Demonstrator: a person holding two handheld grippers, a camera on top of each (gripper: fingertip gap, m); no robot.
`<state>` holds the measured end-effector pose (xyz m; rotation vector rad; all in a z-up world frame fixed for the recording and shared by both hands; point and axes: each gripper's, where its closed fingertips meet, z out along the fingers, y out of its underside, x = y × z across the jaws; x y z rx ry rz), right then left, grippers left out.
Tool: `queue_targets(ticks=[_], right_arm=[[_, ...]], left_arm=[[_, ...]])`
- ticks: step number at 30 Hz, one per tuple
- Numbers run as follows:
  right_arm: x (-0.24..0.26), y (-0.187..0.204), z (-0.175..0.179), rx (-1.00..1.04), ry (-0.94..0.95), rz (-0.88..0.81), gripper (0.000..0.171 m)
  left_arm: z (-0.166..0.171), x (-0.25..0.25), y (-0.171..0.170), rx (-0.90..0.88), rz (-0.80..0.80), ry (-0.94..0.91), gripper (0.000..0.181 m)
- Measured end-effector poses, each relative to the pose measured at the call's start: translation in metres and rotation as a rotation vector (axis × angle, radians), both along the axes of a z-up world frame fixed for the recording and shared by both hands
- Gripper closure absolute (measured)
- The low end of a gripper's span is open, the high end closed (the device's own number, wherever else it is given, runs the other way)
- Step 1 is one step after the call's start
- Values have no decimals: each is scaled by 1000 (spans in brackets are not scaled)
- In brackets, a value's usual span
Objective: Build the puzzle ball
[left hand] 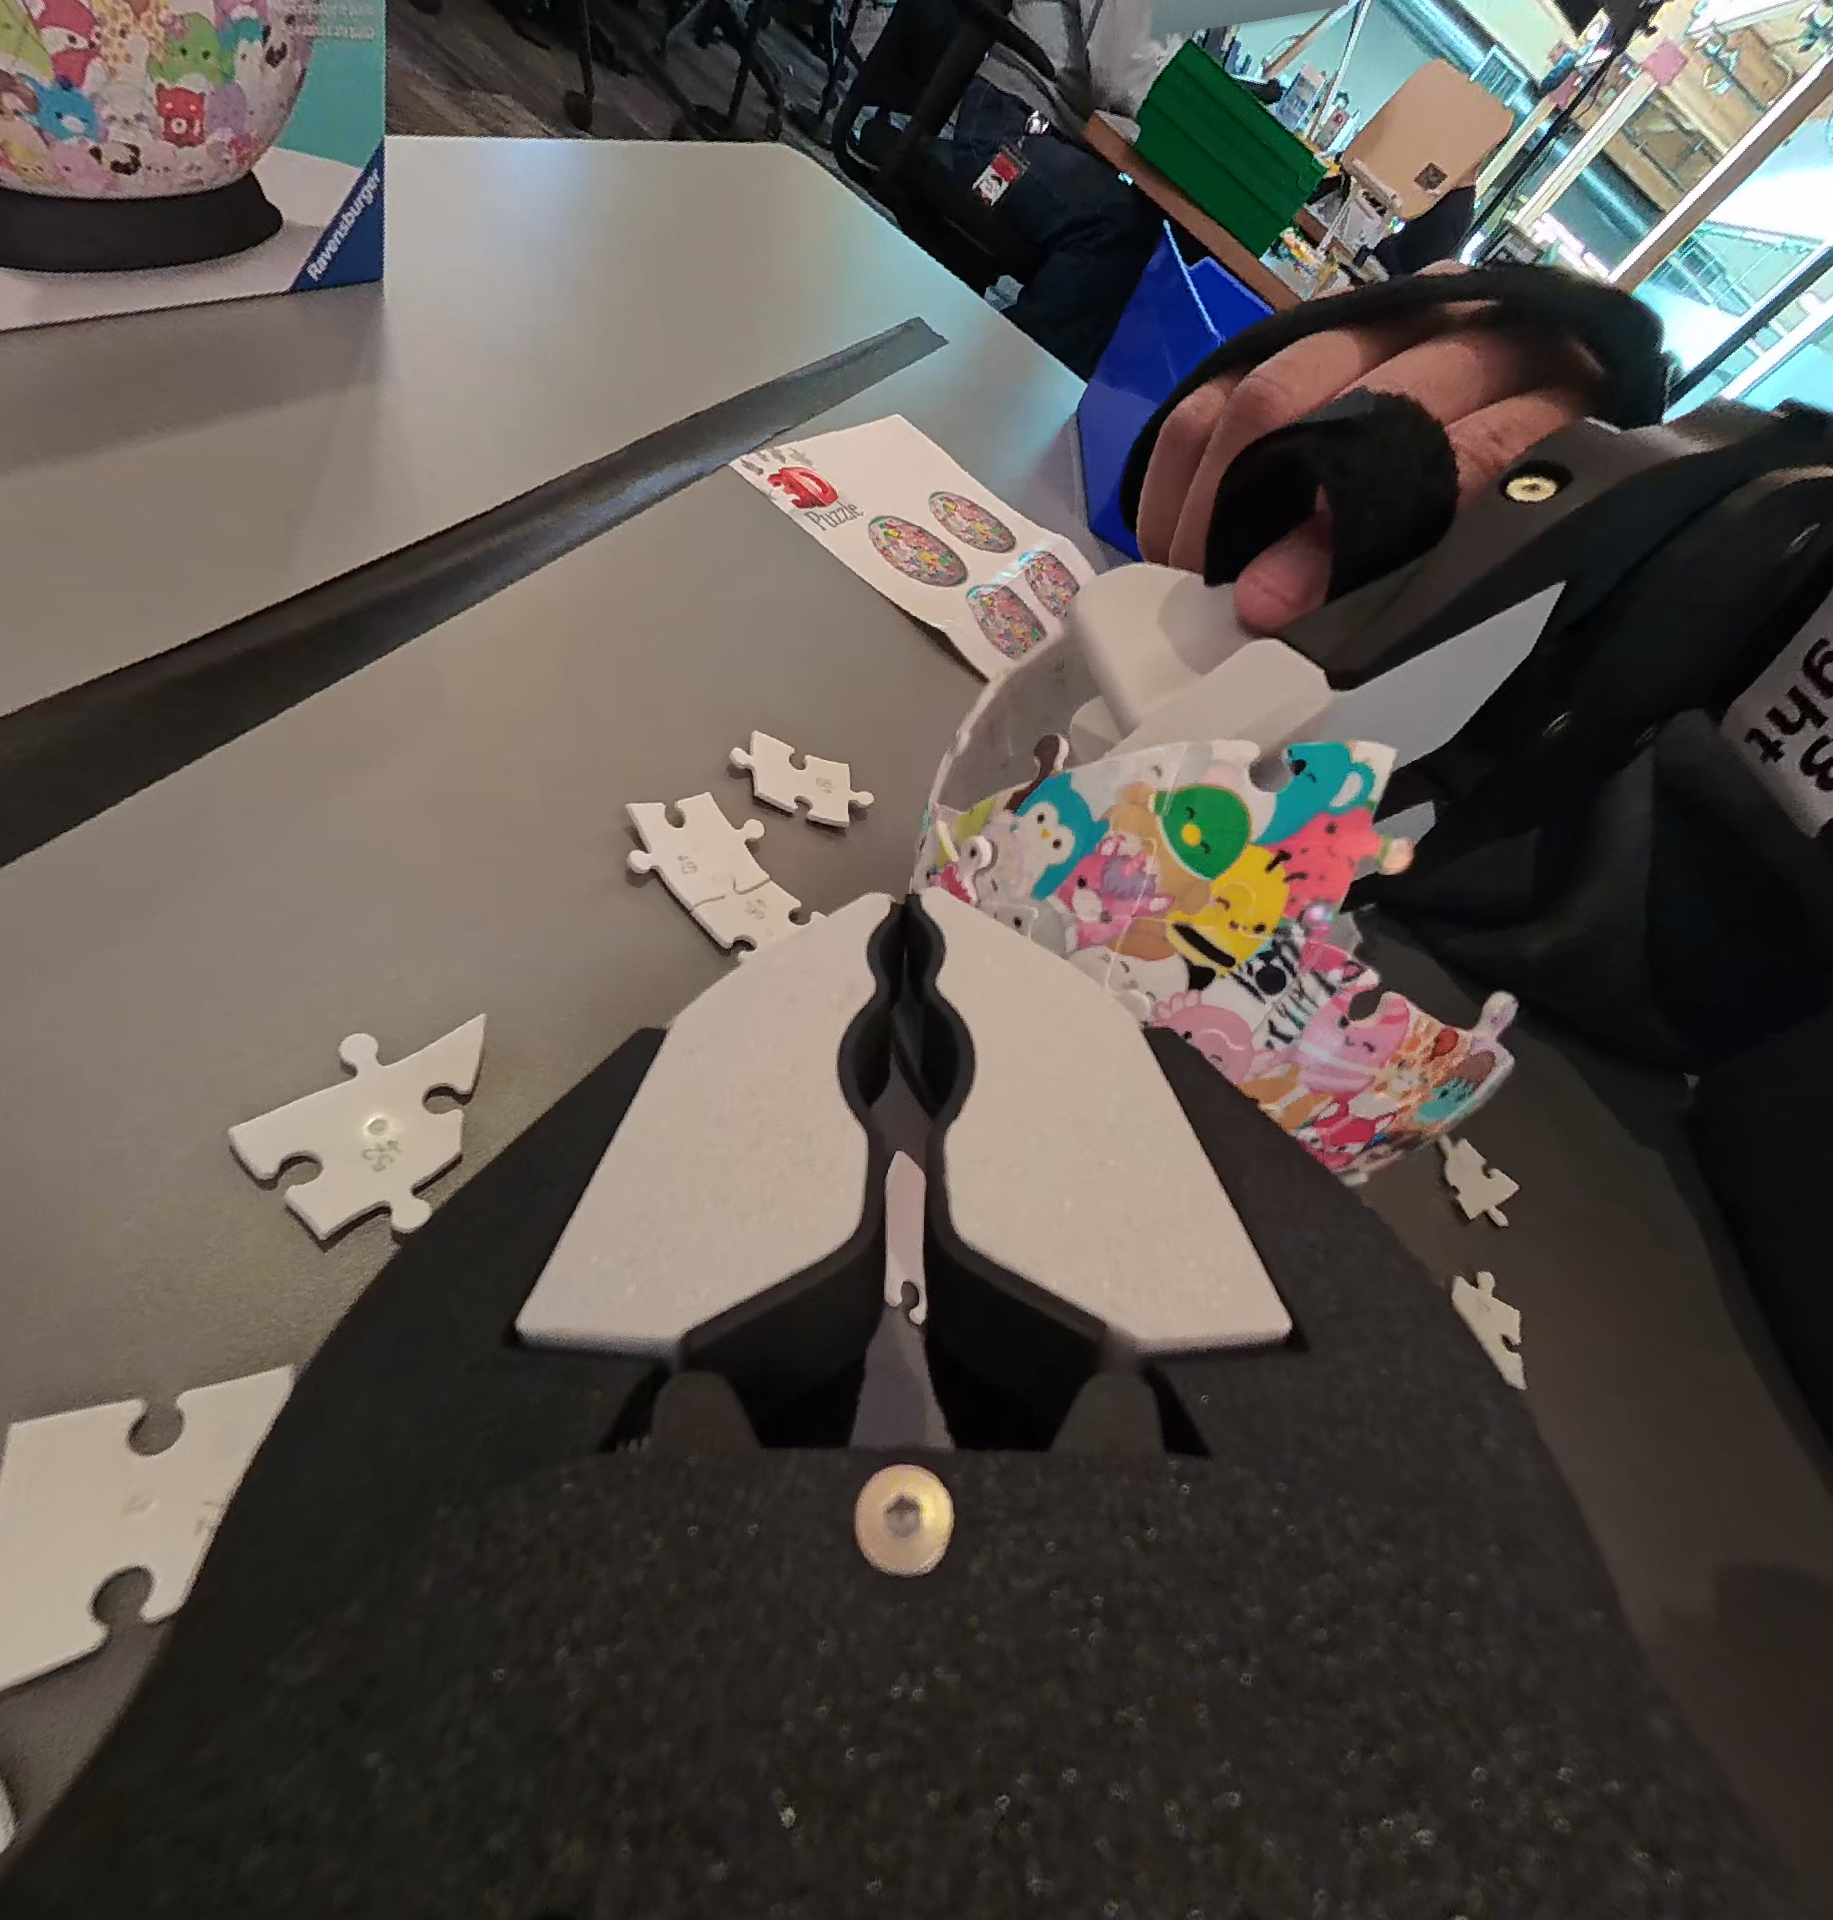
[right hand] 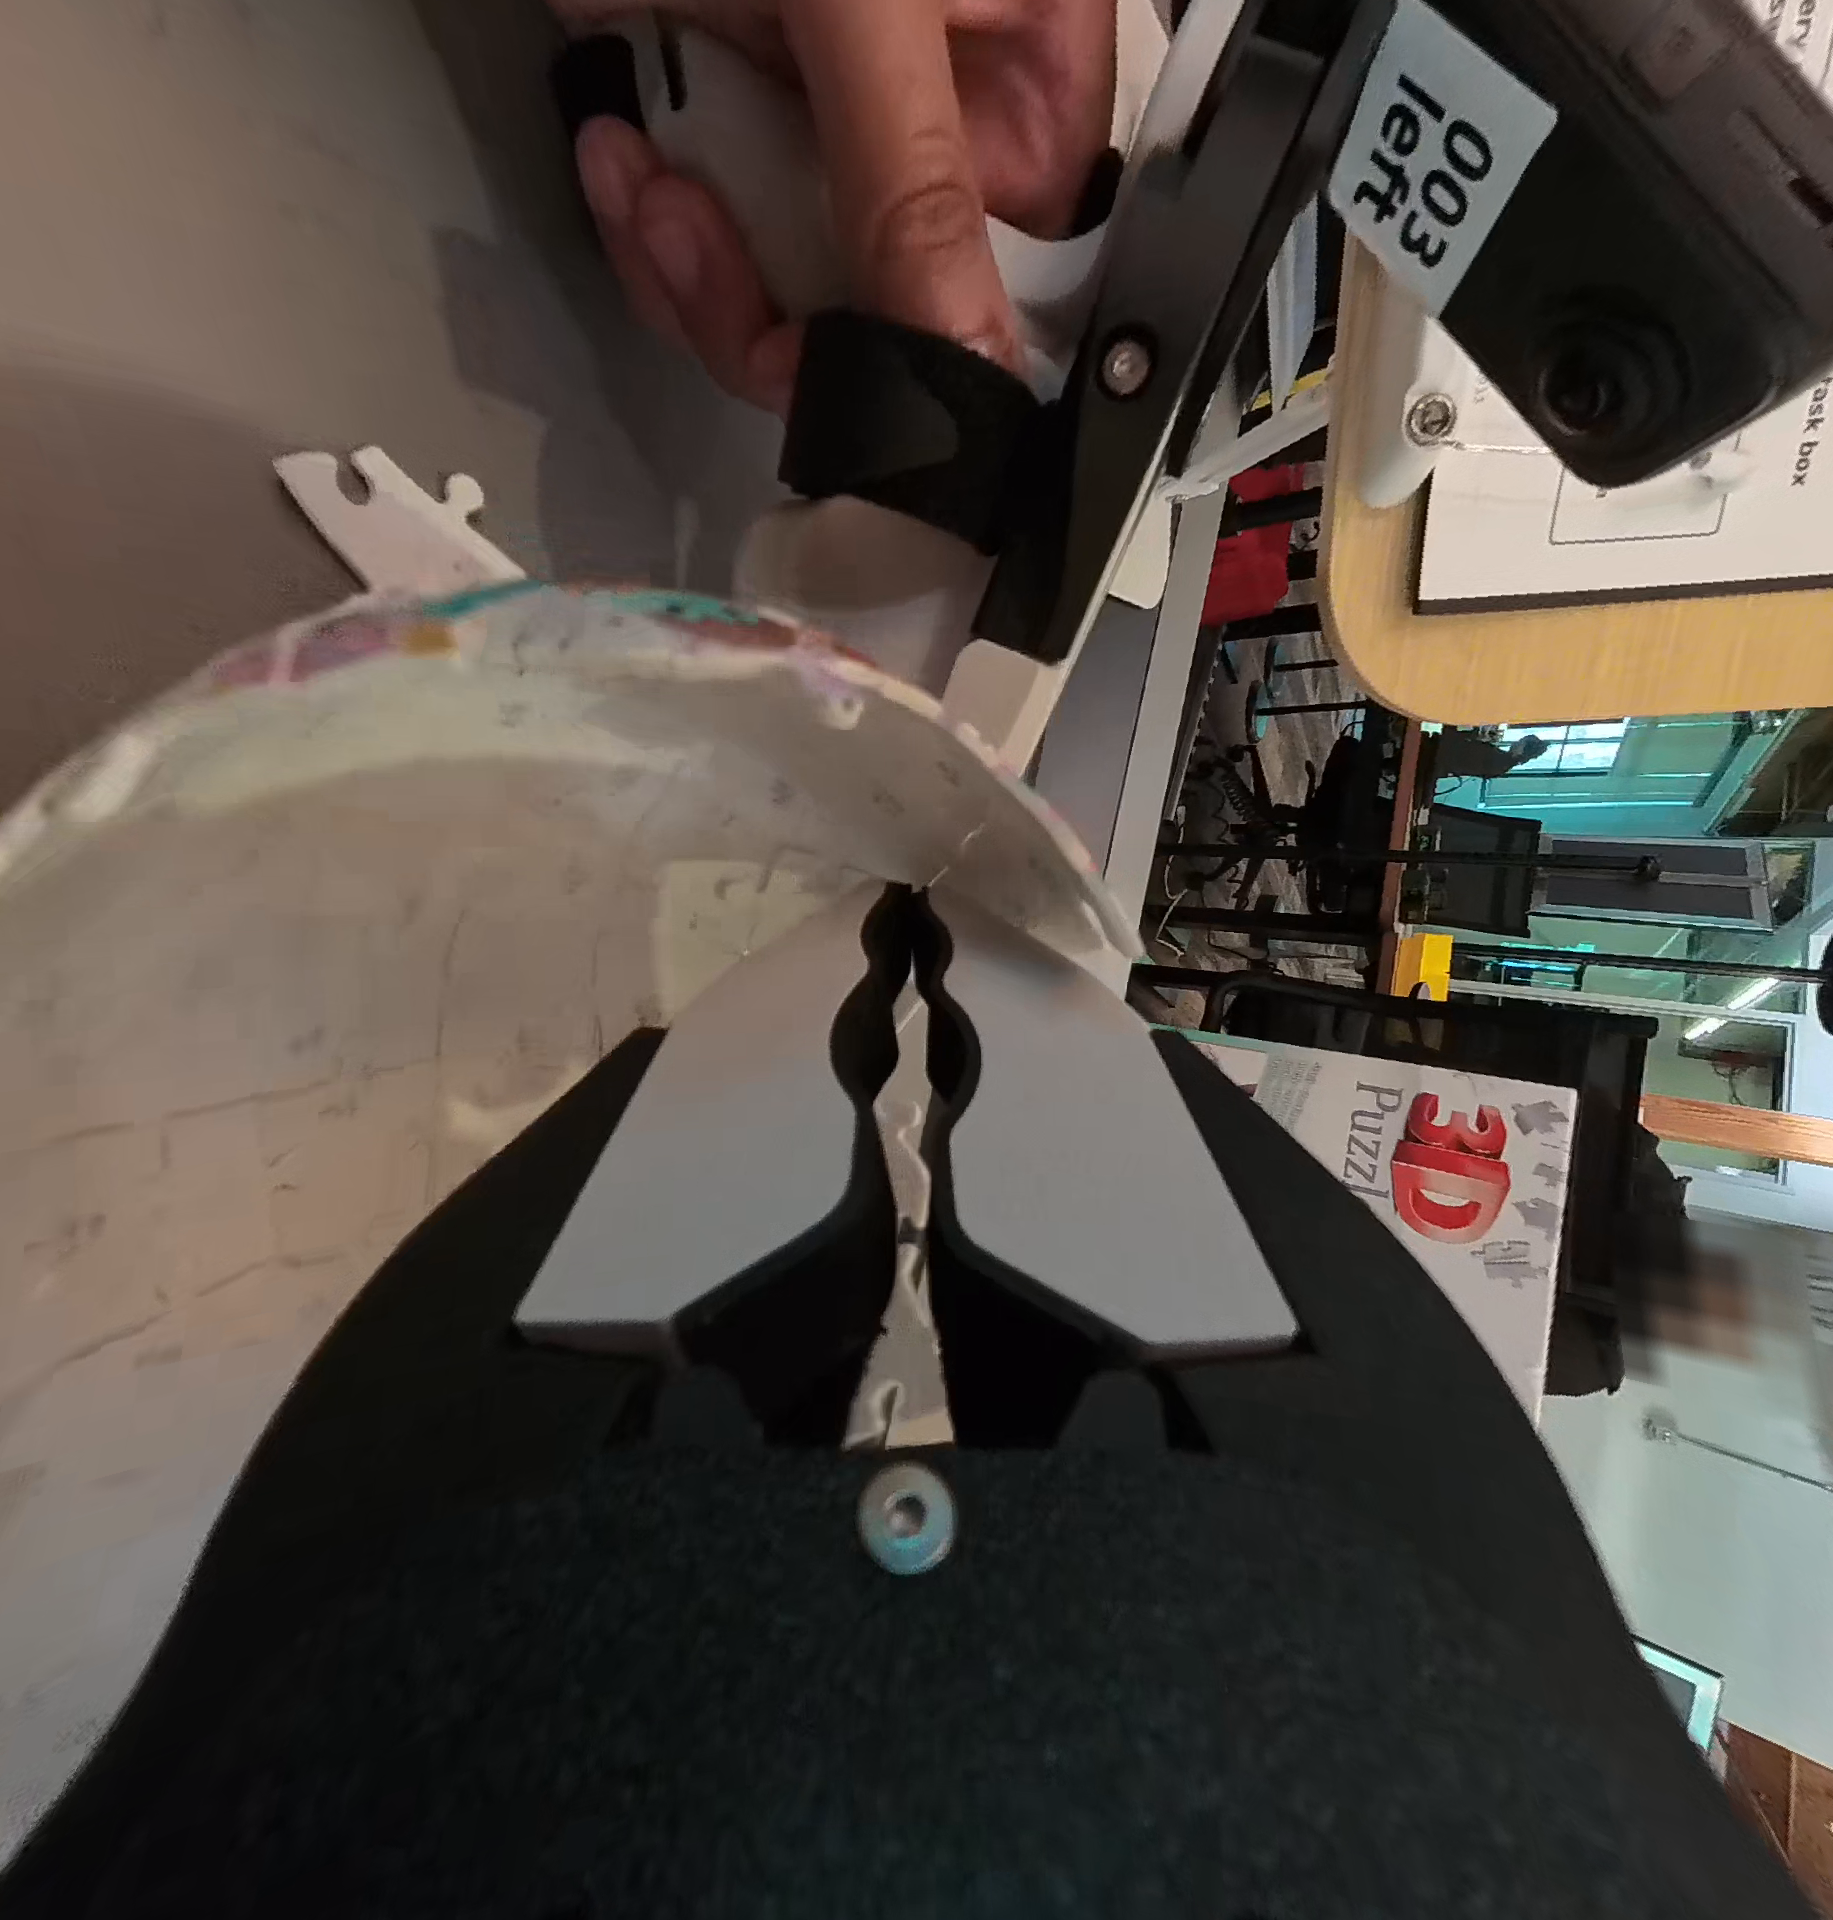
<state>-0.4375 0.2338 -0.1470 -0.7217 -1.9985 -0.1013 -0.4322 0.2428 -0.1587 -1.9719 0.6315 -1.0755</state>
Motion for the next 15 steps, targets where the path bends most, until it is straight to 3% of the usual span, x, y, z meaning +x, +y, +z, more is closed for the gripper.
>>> queue_targets(ticks=[9, 15], right_arm=[[10, 0, 9, 14, -6, 18, 171], [33, -3, 39, -196, 93, -47, 171]], left_arm=[[0, 0, 1, -2, 2, 0, 181], [4, 0, 1, -2, -8, -35, 181]])
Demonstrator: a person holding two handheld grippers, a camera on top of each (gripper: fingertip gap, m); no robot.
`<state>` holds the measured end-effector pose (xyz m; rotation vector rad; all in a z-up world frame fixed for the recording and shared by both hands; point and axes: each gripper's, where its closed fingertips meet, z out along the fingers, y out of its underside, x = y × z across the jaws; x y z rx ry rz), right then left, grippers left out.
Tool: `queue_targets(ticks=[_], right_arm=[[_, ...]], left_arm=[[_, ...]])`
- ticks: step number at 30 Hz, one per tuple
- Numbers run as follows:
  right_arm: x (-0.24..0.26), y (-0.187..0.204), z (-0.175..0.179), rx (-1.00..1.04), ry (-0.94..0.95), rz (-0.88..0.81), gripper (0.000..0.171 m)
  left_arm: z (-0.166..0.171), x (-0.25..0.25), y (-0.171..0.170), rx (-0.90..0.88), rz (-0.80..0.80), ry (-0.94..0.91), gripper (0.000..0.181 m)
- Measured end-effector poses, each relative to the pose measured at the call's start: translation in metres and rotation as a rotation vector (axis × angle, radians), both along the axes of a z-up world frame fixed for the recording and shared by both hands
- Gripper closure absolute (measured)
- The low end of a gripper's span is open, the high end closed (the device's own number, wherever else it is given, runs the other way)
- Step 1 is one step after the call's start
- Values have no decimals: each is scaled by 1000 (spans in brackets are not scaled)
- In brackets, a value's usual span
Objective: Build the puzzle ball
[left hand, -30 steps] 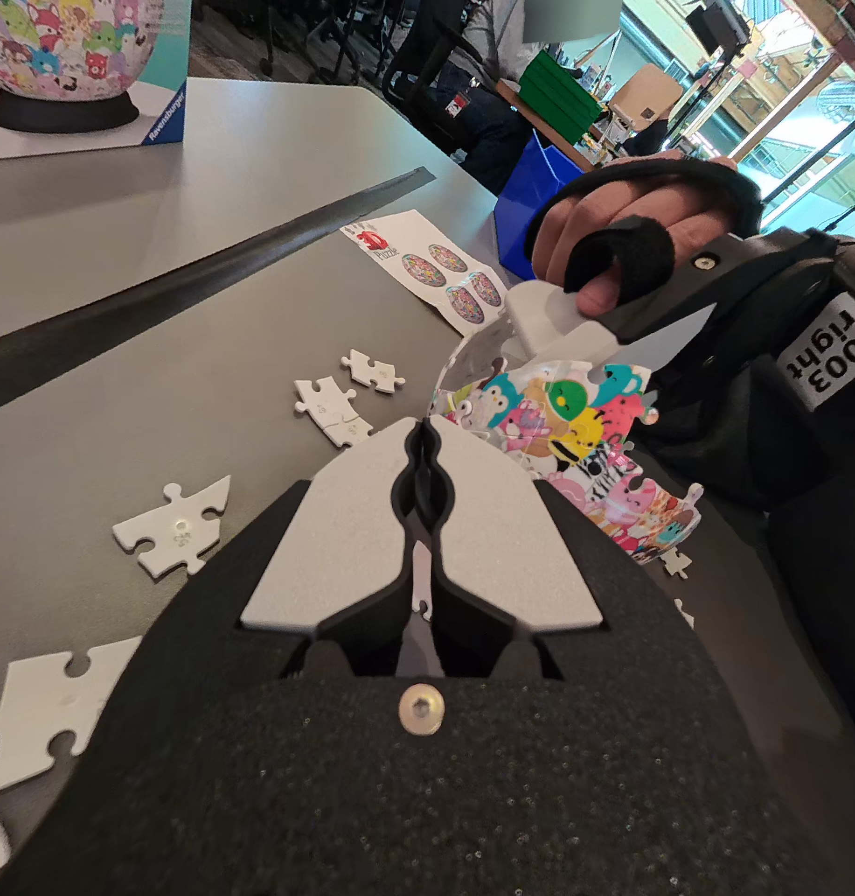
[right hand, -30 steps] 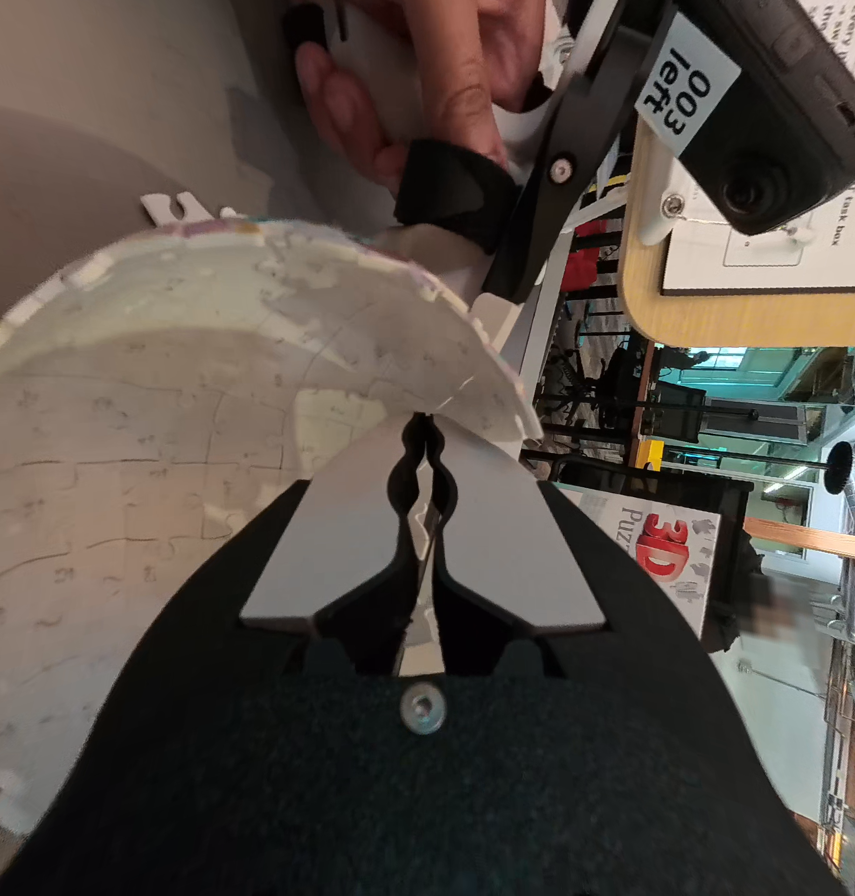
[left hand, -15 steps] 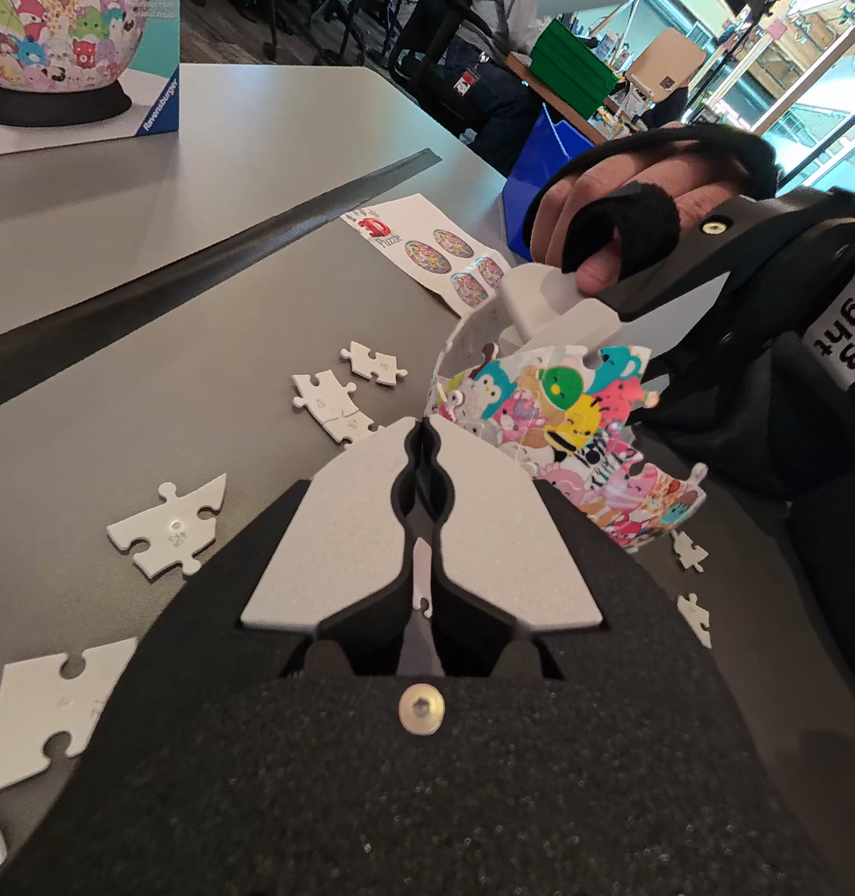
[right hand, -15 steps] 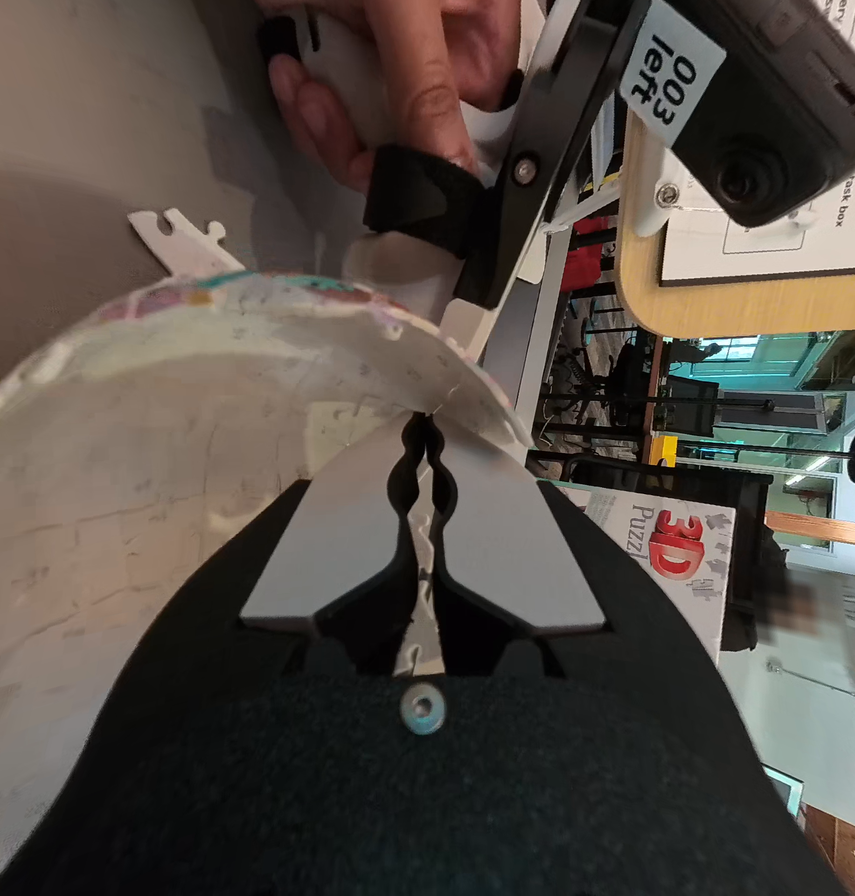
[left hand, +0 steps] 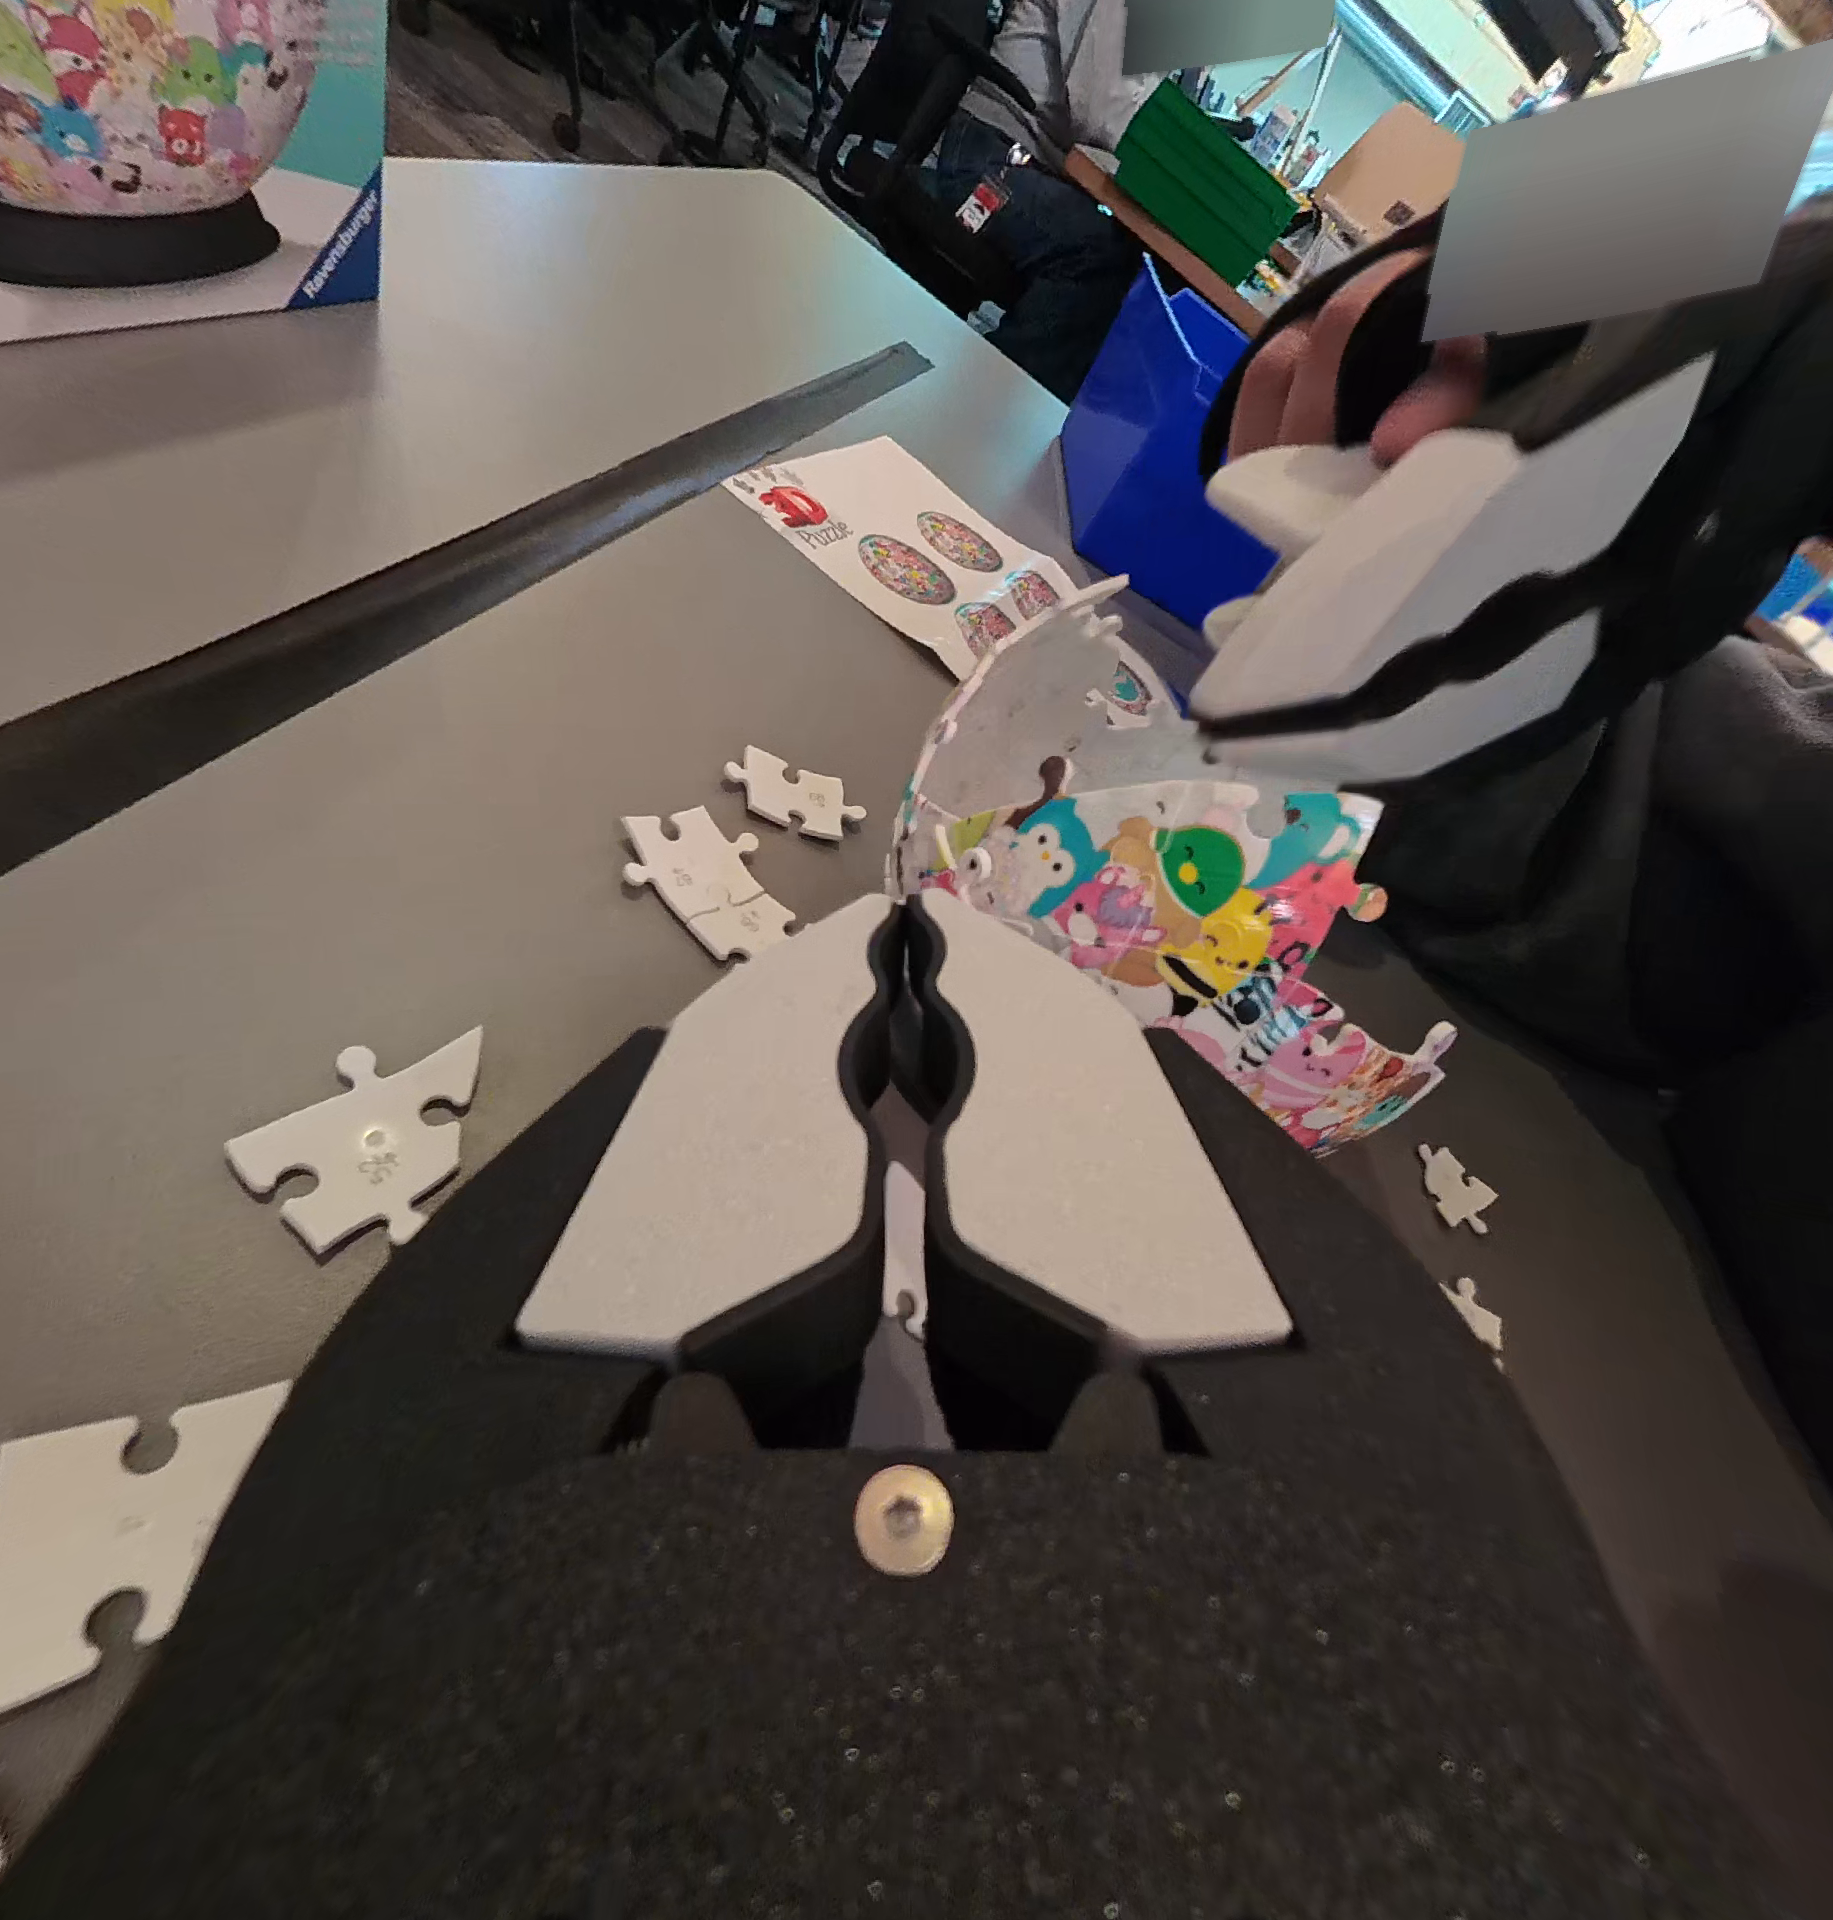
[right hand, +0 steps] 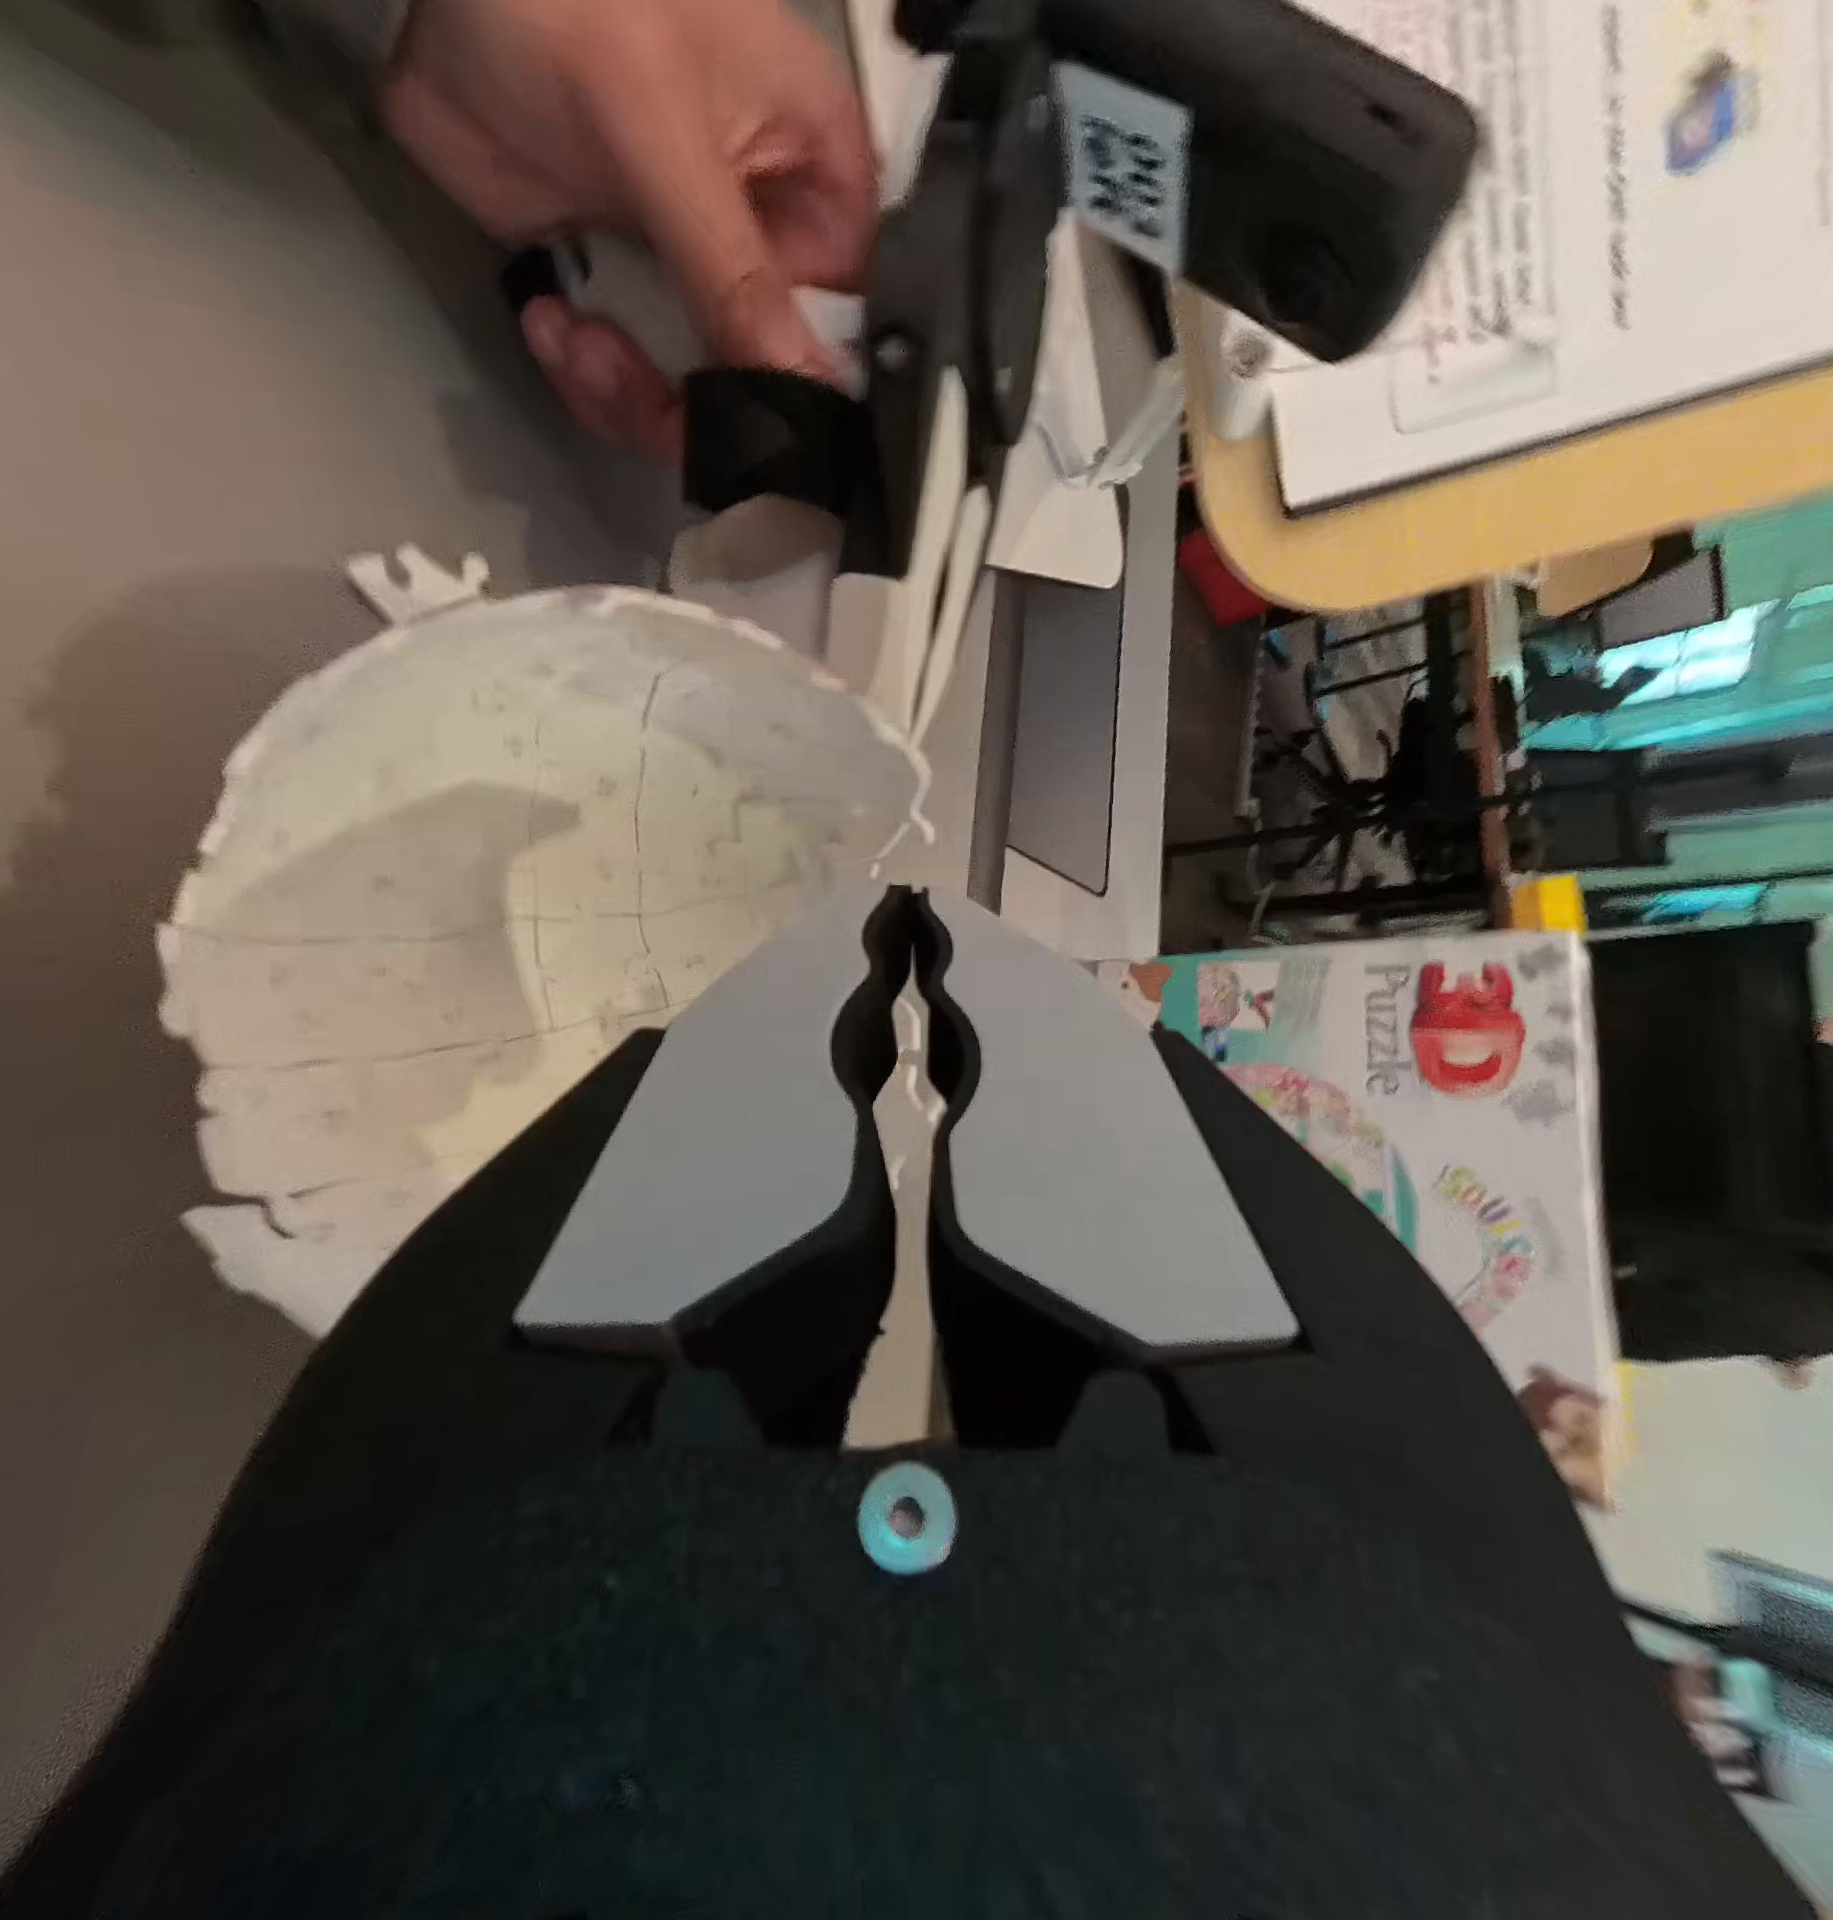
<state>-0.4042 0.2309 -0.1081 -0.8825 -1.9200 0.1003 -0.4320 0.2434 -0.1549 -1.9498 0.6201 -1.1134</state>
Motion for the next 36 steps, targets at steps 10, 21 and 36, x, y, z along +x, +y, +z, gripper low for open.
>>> queue_targets(ticks=[10, 21, 36], right_arm=[[20, -18, -7, -911, 208, -573, 171], [31, -17, -35, -656, -138, -513, 171], [19, -7, -37, -478, -80, -348, 171]], left_arm=[[3, 10, -15, -3, -81, -28, 181], [1, 30, -46, -3, -165, -9, 181], [7, 34, -18, -9, -168, -72, 181]])
